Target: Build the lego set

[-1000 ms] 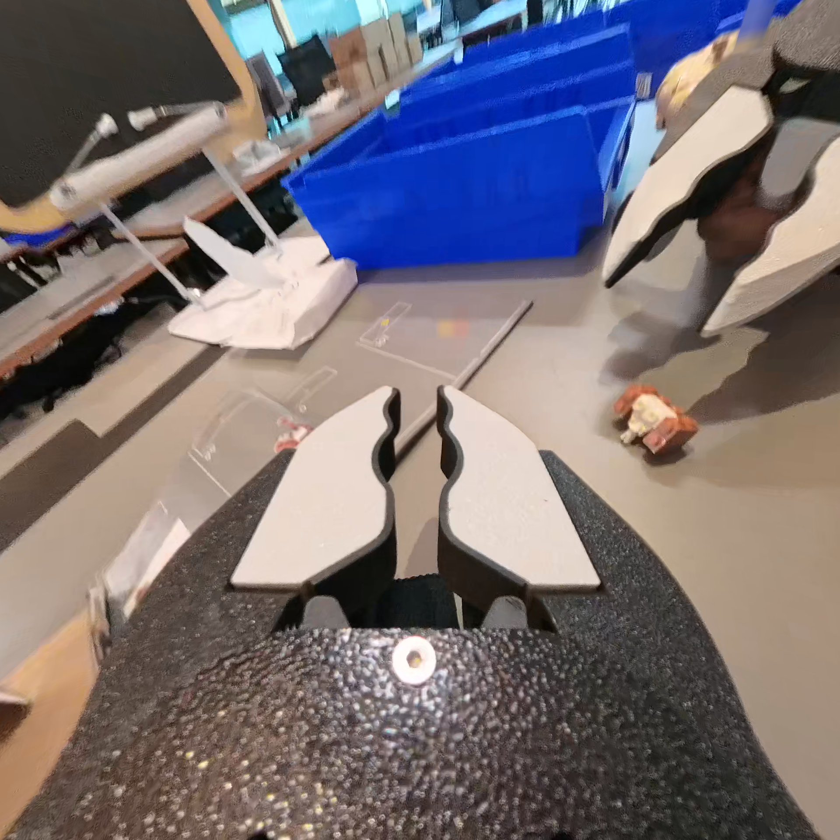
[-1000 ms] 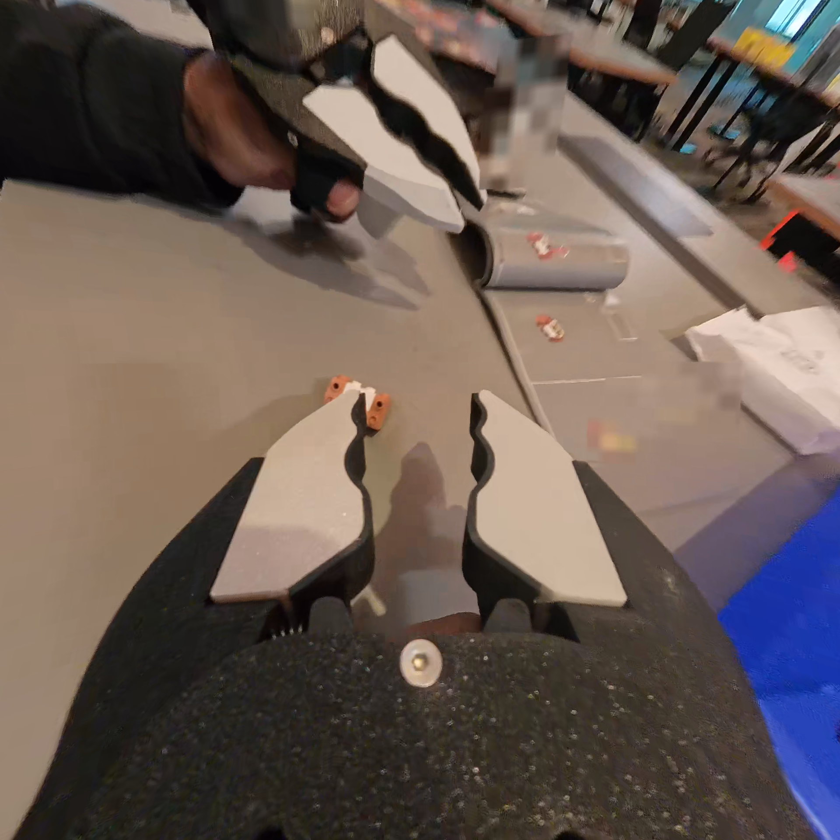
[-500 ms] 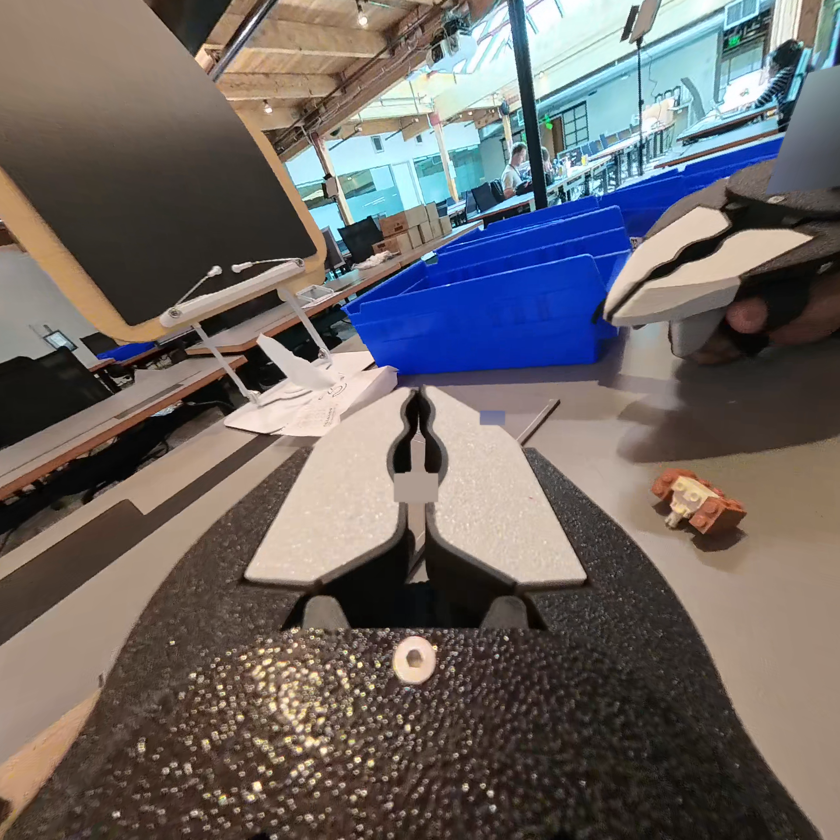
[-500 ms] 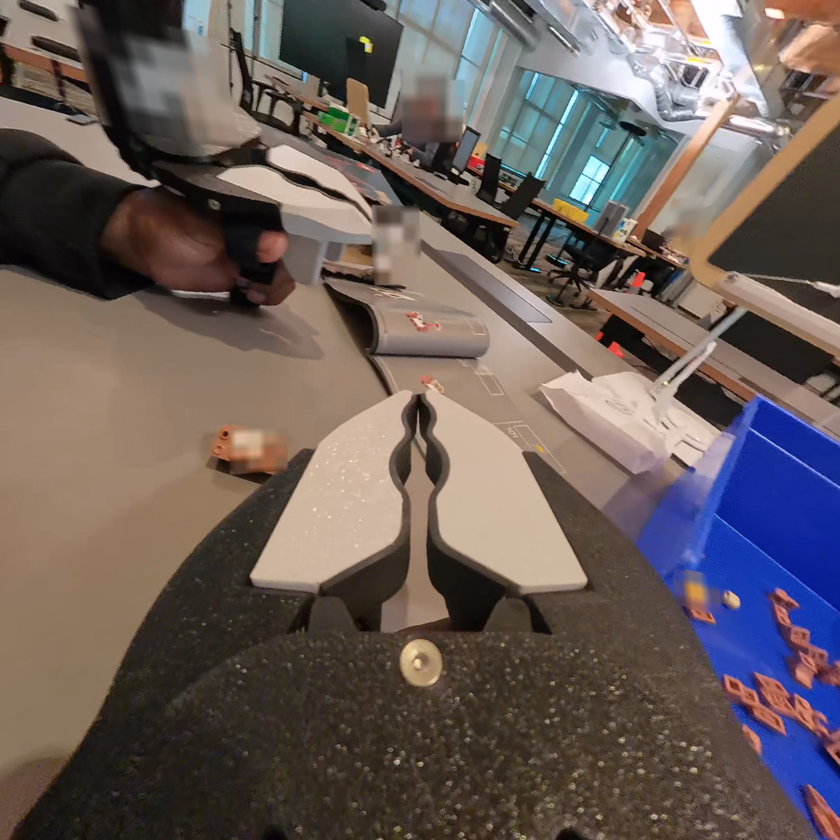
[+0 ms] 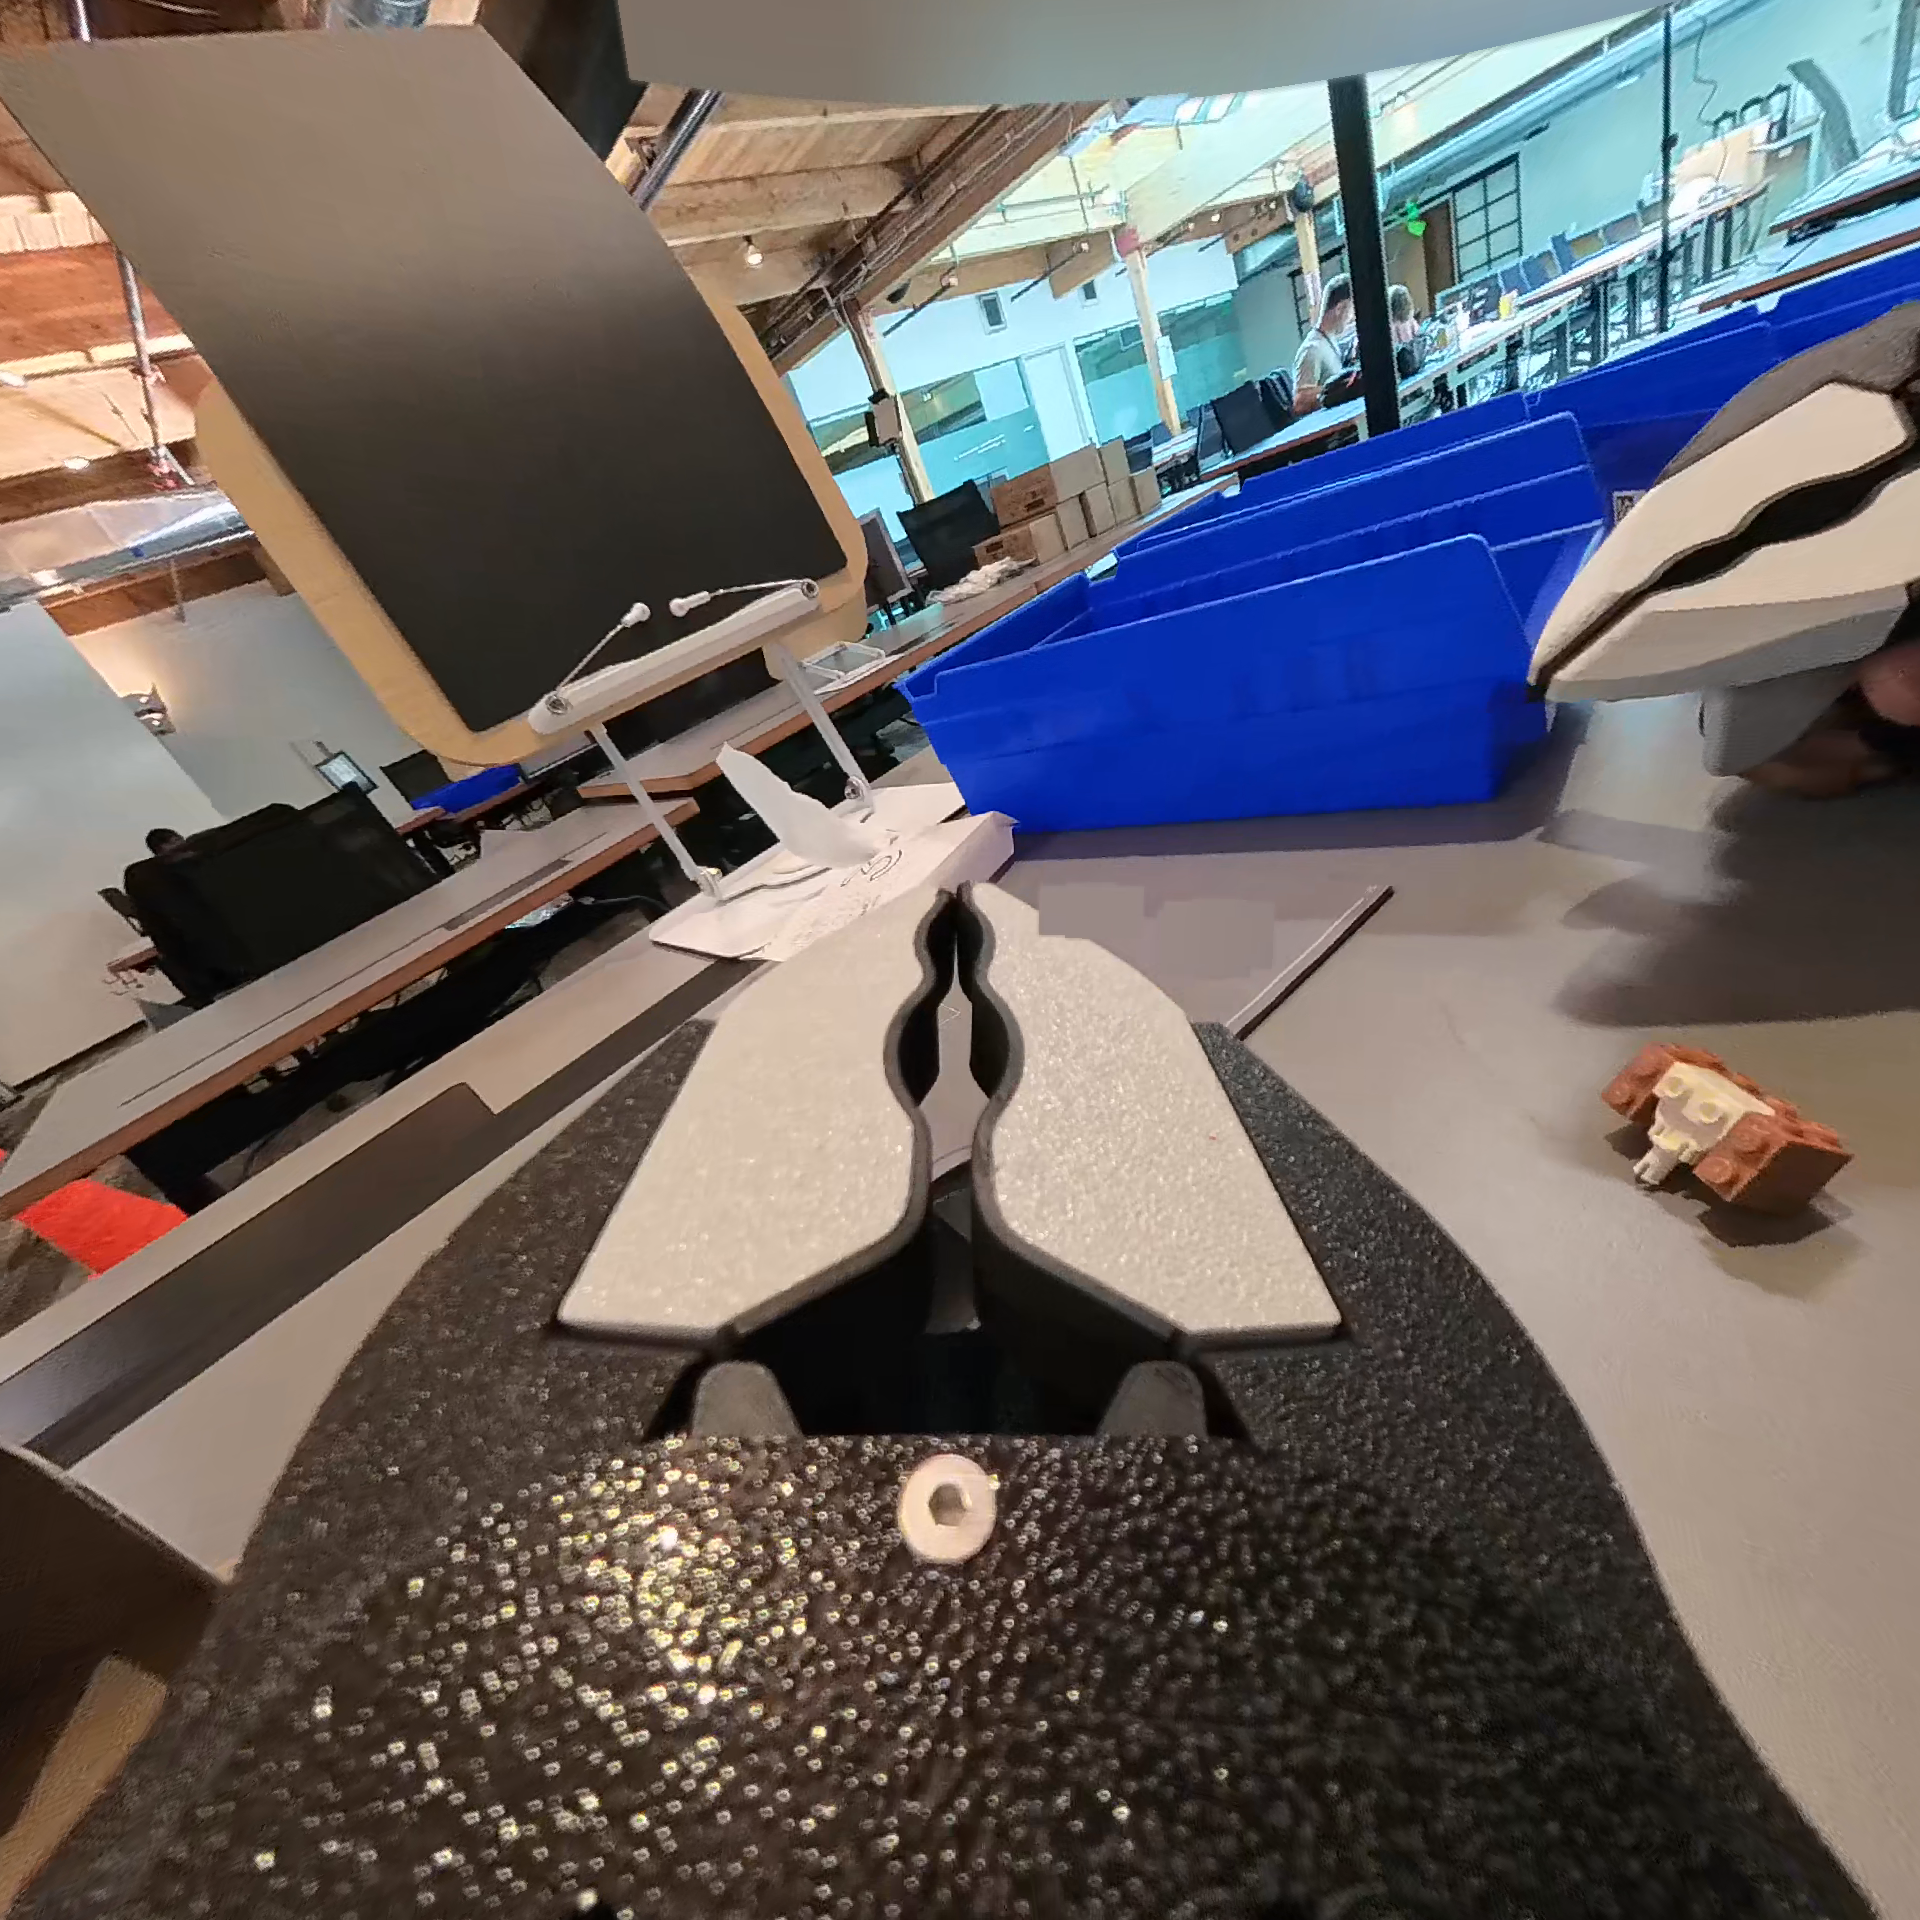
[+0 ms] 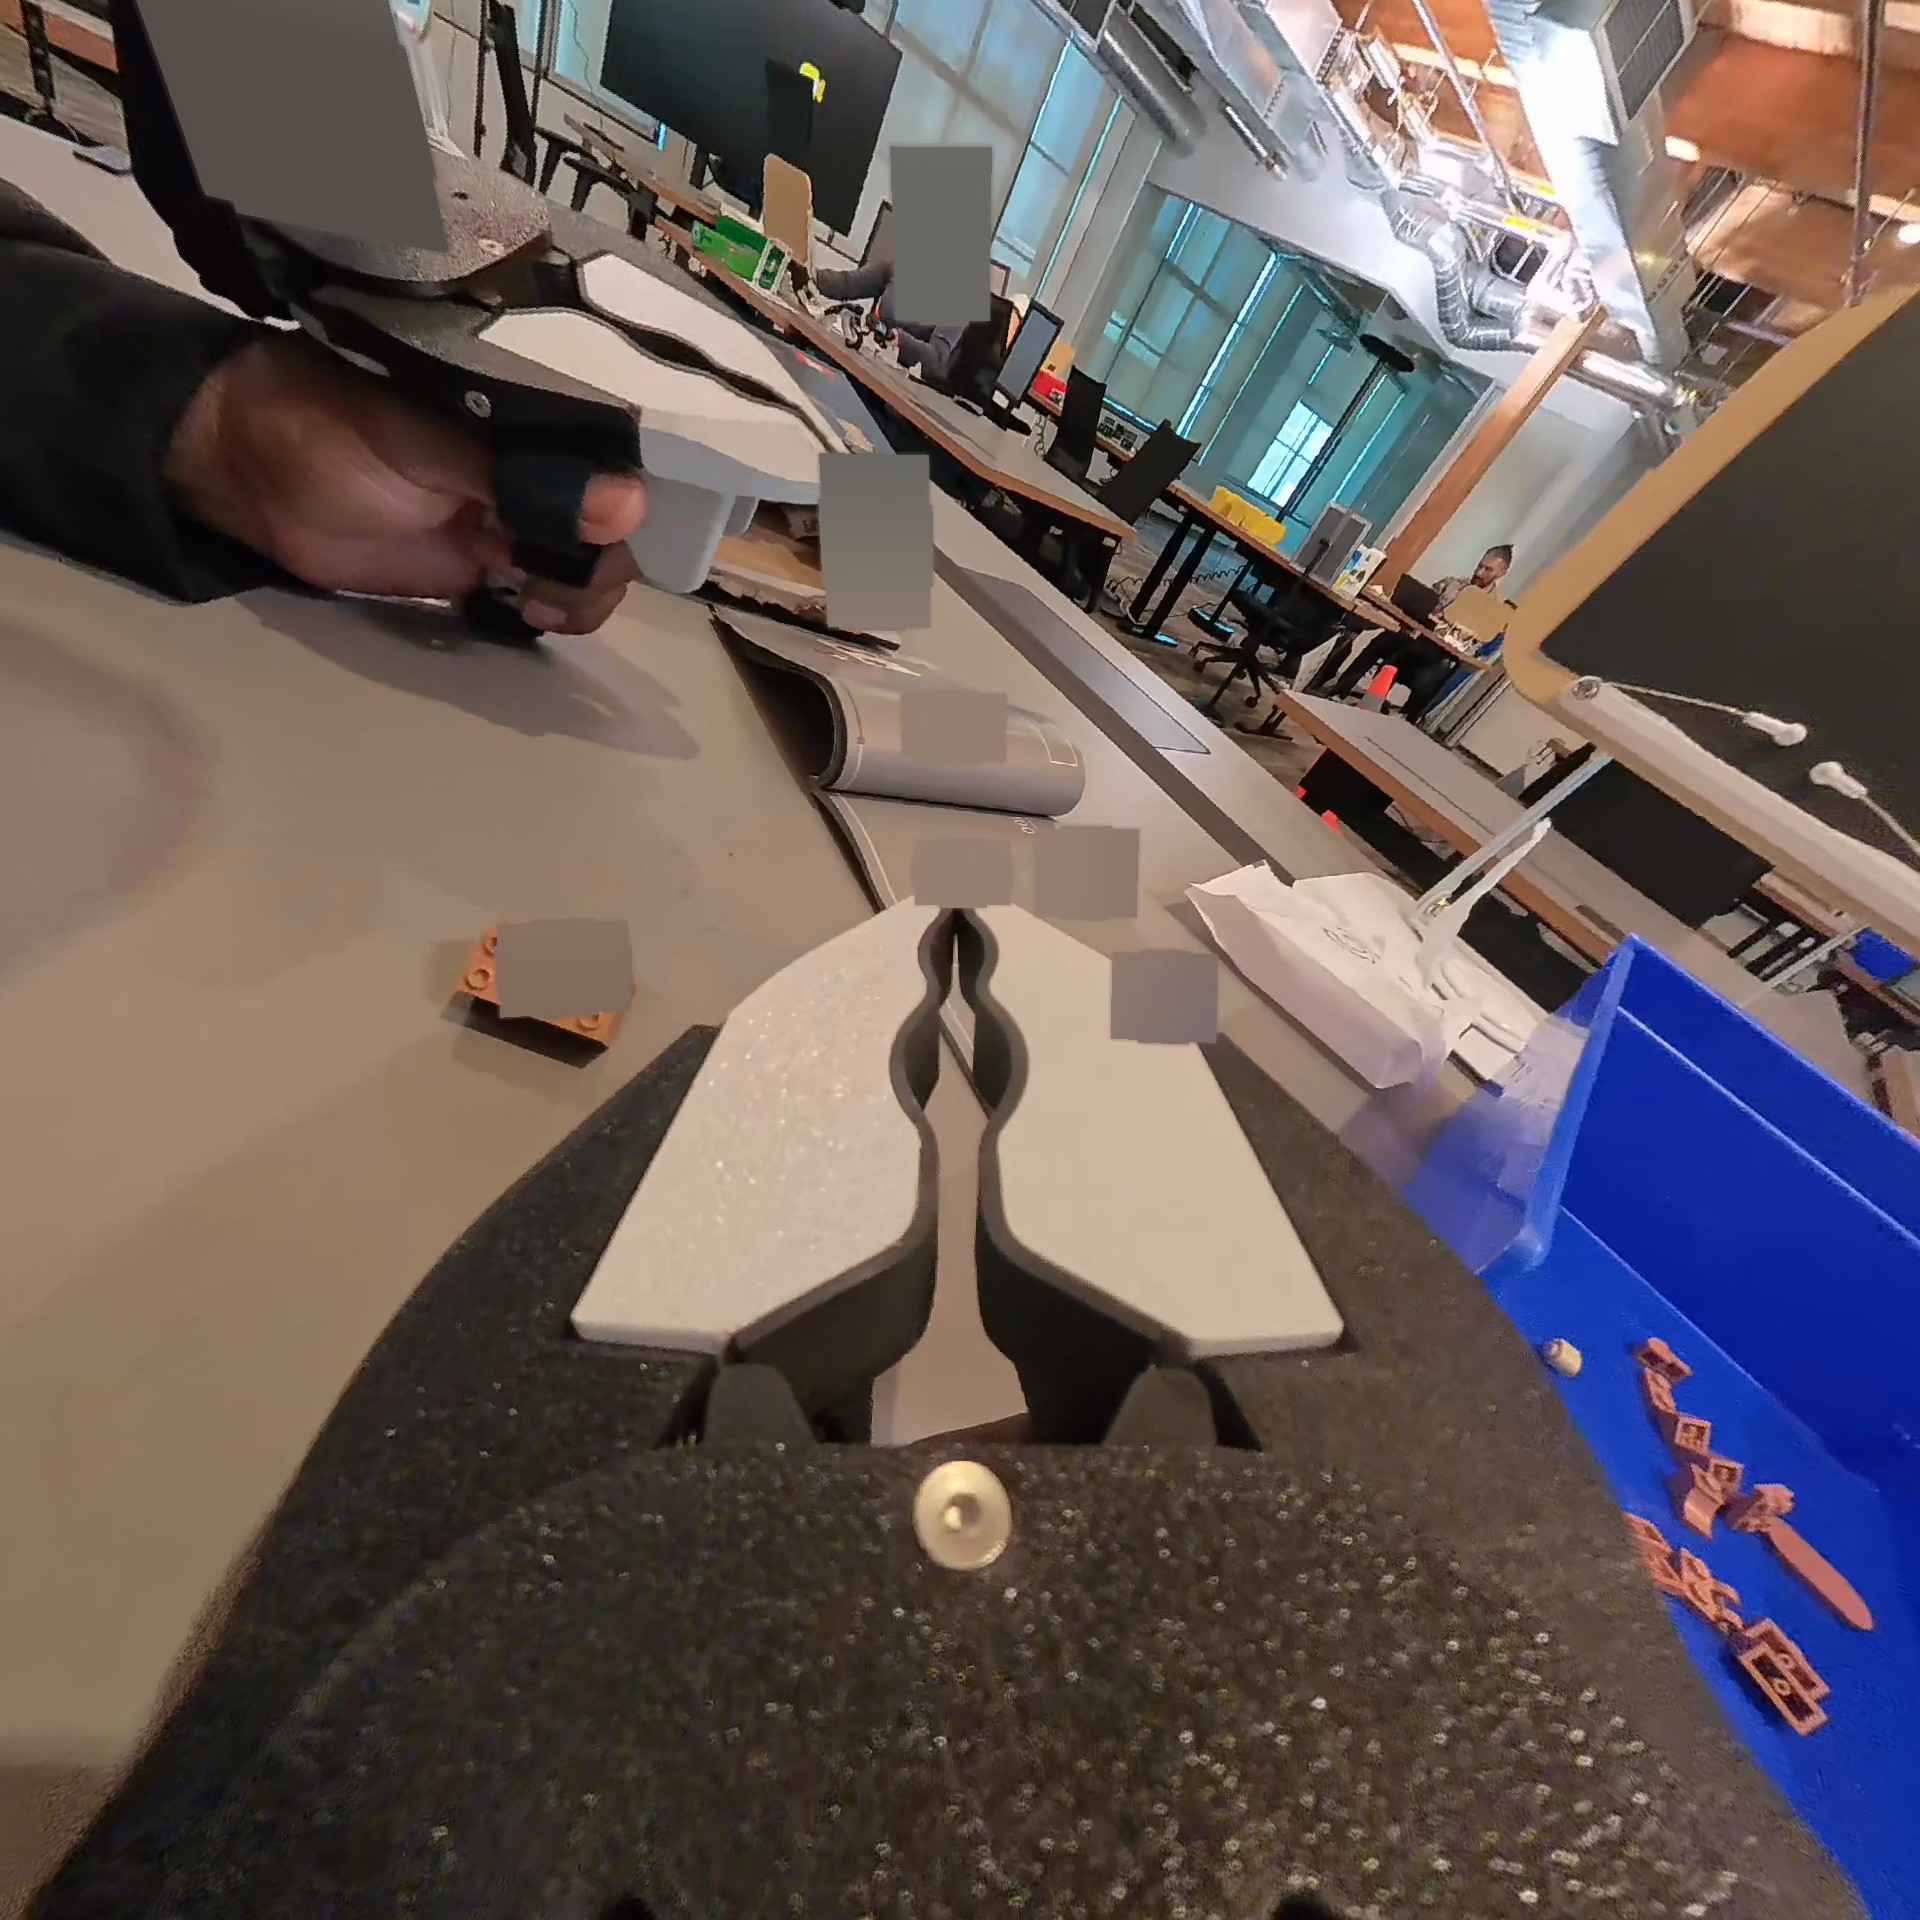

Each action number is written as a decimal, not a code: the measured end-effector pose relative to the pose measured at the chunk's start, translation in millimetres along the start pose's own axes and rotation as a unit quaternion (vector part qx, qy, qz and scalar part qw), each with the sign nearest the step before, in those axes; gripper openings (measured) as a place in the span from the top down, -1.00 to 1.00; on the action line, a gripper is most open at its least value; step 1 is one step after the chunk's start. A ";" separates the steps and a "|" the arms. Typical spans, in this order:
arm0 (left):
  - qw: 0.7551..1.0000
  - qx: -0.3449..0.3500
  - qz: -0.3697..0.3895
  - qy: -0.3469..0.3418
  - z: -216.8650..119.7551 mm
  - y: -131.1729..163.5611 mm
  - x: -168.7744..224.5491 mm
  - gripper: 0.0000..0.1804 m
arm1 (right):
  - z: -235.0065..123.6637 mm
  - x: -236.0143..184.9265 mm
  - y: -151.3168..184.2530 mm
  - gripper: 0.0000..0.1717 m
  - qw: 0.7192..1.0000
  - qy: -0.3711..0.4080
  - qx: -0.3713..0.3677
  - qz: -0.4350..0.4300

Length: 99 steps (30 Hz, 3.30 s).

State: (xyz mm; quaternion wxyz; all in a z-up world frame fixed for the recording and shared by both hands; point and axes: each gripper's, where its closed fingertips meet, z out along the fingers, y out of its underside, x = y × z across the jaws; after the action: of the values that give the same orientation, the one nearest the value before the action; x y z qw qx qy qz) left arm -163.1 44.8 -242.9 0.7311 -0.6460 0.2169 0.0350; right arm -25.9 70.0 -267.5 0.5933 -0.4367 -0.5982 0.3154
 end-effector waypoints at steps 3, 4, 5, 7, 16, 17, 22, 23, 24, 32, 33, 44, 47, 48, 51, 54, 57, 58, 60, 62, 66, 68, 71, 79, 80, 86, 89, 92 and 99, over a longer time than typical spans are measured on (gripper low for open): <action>1.000 -0.006 0.009 -0.003 -1.0 1.7 0.0 1.00 | -2.2 3.3 -2.0 1.00 1.000 0.012 0.006 0.003; 1.000 -0.008 0.012 -0.005 -1.2 2.3 -0.2 1.00 | -3.2 6.0 -3.2 1.00 1.000 0.019 0.010 0.006; 1.000 -0.010 0.015 -0.006 -1.2 2.7 -0.6 1.00 | -4.7 9.5 -5.1 1.00 0.999 0.026 0.016 0.009; 1.000 -0.012 0.017 -0.008 -0.8 3.6 -1.3 1.00 | -7.7 13.8 -9.5 1.00 0.999 0.031 0.030 0.018; 0.999 -0.021 0.046 0.001 2.4 6.4 5.0 1.00 | -5.3 -8.5 -9.5 1.00 0.999 -0.017 0.030 -0.005; 0.998 -0.022 0.052 0.003 2.8 6.8 6.9 1.00 | -5.6 -10.6 -10.0 1.00 0.999 -0.022 0.031 -0.007; 0.997 -0.020 0.079 0.013 3.7 5.8 16.2 1.00 | -6.0 -13.5 -12.3 1.00 0.999 -0.025 0.036 -0.012; 0.996 -0.017 0.083 0.015 3.5 4.5 17.9 1.00 | -6.2 -13.6 -12.9 1.00 0.999 -0.025 0.038 -0.012; 0.996 -0.014 0.088 0.015 3.1 2.8 19.7 0.99 | -6.4 -14.0 -13.6 1.00 0.999 -0.025 0.040 -0.012; 0.986 0.040 0.160 0.019 -3.5 -19.6 40.2 0.81 | -5.2 -14.0 -13.9 1.00 0.998 -0.012 0.041 -0.034; 0.985 0.044 0.167 0.019 -4.0 -21.4 42.4 0.79 | -5.1 -13.6 -13.6 1.00 0.998 -0.010 0.041 -0.037; 0.988 0.057 0.141 0.012 -3.1 -23.1 39.1 0.59 | -4.6 -21.3 -12.3 1.00 0.998 -0.021 0.036 -0.056; 0.989 0.053 0.138 0.009 -2.1 -21.2 37.3 0.56 | -4.4 -21.0 -12.2 1.00 0.998 -0.019 0.035 -0.058; 0.989 0.053 0.136 0.008 -2.0 -21.0 36.4 0.56 | -4.6 -20.5 -12.6 1.00 0.997 -0.017 0.036 -0.059; 0.990 0.047 0.132 0.005 -1.1 -18.2 33.2 0.56 | -7.0 -18.1 -17.0 1.00 0.997 -0.007 0.044 -0.066; 0.991 0.040 0.127 0.003 0.6 -14.4 30.6 0.56 | -13.8 -15.2 -28.8 1.00 0.995 0.004 0.066 -0.075; 0.992 0.032 0.120 0.002 2.3 -10.9 27.9 0.56 | -25.5 -6.8 -45.0 1.00 0.994 0.010 0.095 -0.054; 0.993 0.030 0.118 0.000 2.4 -10.0 26.7 0.56 | -31.3 -1.6 -51.7 1.00 0.993 0.012 0.106 -0.043; 0.994 0.027 0.110 -0.004 2.0 -8.5 23.4 0.56 | -47.5 16.8 -66.1 1.00 0.992 0.021 0.121 -0.010; 0.995 0.025 0.100 -0.012 1.9 -7.4 18.5 0.56 | -67.2 42.0 -78.5 1.00 0.993 0.016 0.116 0.004; 0.996 0.018 0.081 -0.016 4.2 -4.0 12.6 0.56 | -92.6 117.5 -70.7 0.96 1.000 -0.013 0.011 0.010; 0.996 0.014 0.081 -0.016 6.1 -2.1 11.7 0.56 | -92.7 153.5 -50.6 0.91 0.998 -0.040 -0.058 -0.001; 0.996 0.010 0.085 -0.015 7.4 -0.6 12.4 0.56 | -74.9 186.4 -2.2 0.87 0.977 -0.121 -0.166 -0.059; 0.995 0.004 0.096 -0.015 6.7 1.5 13.3 0.57 | -5.0 197.4 144.6 0.71 0.827 -0.350 -0.393 -0.199; 0.995 0.004 0.096 -0.015 6.3 1.5 13.0 0.57 | -0.5 196.4 152.7 0.71 0.814 -0.367 -0.406 -0.193; 0.995 0.005 0.097 -0.009 5.4 1.8 14.5 0.57 | 13.7 196.4 175.8 0.71 0.784 -0.394 -0.450 -0.165; 0.995 0.005 0.101 -0.003 4.8 1.5 17.5 0.57 | 15.6 195.1 186.4 0.71 0.776 -0.390 -0.466 -0.171; 0.995 0.006 0.104 -0.001 3.9 1.3 18.9 0.57 | 19.7 194.8 187.4 0.89 0.780 -0.382 -0.467 -0.165; 0.994 0.005 0.107 0.002 2.5 1.0 20.8 0.57 | 2.9 196.7 154.9 0.89 0.823 -0.339 -0.428 -0.156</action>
State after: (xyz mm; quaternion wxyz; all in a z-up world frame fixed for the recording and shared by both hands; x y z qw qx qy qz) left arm -144.0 42.6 -251.2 0.7258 -0.6157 0.2863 0.1101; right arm 11.0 311.8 -321.0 0.1477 -0.4133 -0.8966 0.0588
